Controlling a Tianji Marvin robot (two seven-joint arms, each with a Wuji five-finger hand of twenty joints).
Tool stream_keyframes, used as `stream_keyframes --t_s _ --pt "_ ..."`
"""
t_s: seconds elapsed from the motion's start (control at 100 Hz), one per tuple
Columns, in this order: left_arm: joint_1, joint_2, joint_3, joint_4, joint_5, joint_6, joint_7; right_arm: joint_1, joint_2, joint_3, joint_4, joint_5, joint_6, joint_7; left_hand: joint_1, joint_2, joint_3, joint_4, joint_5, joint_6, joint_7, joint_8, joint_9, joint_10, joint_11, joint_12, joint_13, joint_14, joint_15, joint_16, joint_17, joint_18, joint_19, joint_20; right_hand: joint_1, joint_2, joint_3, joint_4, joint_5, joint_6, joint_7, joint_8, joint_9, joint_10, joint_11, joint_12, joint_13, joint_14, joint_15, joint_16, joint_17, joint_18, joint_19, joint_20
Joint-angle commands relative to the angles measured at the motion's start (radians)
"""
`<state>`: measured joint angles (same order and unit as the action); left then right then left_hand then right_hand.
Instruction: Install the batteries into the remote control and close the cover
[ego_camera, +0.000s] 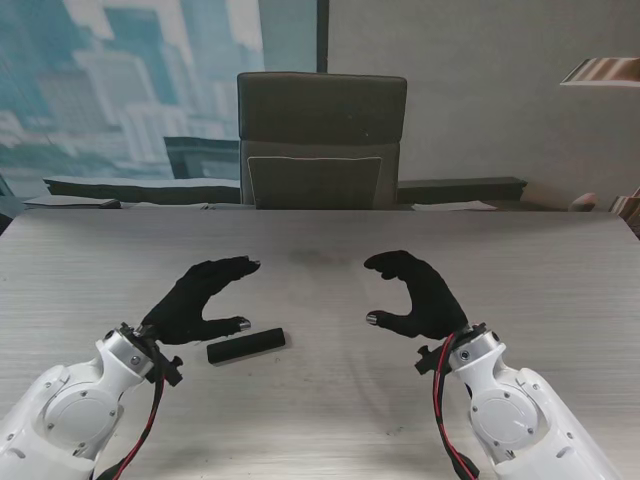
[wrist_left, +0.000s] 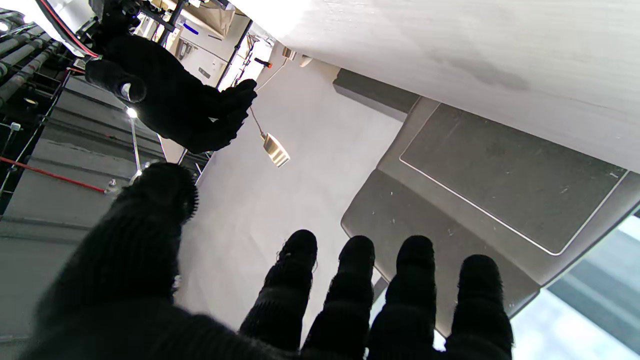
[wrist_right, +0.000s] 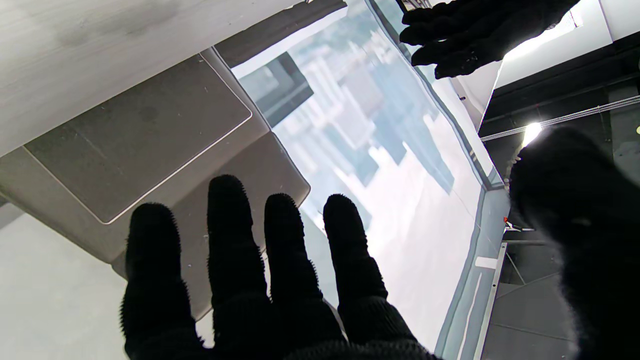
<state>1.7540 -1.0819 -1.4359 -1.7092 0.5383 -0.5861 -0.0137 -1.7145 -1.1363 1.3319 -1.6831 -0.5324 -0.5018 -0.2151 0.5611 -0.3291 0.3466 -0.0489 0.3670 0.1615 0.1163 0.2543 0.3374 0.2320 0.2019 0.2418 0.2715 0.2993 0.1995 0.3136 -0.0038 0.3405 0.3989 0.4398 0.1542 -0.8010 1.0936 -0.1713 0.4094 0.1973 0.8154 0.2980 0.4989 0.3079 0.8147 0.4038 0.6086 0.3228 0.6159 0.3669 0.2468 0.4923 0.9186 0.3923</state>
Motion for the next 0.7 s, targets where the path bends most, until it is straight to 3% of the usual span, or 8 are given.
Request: stream_keyframes --t_s 0.0,0.69 --pt "-0.001 -0.002 0.007 -0.007 -0.004 0.013 -0.024 0.001 -0.005 -0.002 0.001 -0.001 -0.005 0.009 -0.027 0.018 0.009 0.035 0.021 0.009 0.007 -0.012 0.011 0.009 0.008 -0.013 0.015 0.021 0.001 0.012 -0.003 0.013 0.013 0.017 0.003 0.016 -0.017 -0.012 0.007 -0.016 -0.019 -0.012 0.013 0.001 -0.001 -0.009 -0.003 -0.022 0.009 0.015 -0.012 0.019 0.015 0.012" --pt "-0.016 0.003 0.024 -0.001 -0.038 0.042 -0.058 -0.012 -0.006 0.0 -0.013 0.006 0.029 0.009 -0.026 0.023 0.012 0.036 0.03 0.02 0.011 -0.016 0.011 0.011 0.009 -0.014 0.014 0.021 0.002 0.012 -0.007 0.011 0.02 0.01 0.011 0.034 -0.034 -0.006 0.015 -0.017 -0.024 -0.014 0.012 0.005 -0.005 -0.01 -0.005 -0.018 0.008 0.014 -0.015 0.02 0.012 0.013"
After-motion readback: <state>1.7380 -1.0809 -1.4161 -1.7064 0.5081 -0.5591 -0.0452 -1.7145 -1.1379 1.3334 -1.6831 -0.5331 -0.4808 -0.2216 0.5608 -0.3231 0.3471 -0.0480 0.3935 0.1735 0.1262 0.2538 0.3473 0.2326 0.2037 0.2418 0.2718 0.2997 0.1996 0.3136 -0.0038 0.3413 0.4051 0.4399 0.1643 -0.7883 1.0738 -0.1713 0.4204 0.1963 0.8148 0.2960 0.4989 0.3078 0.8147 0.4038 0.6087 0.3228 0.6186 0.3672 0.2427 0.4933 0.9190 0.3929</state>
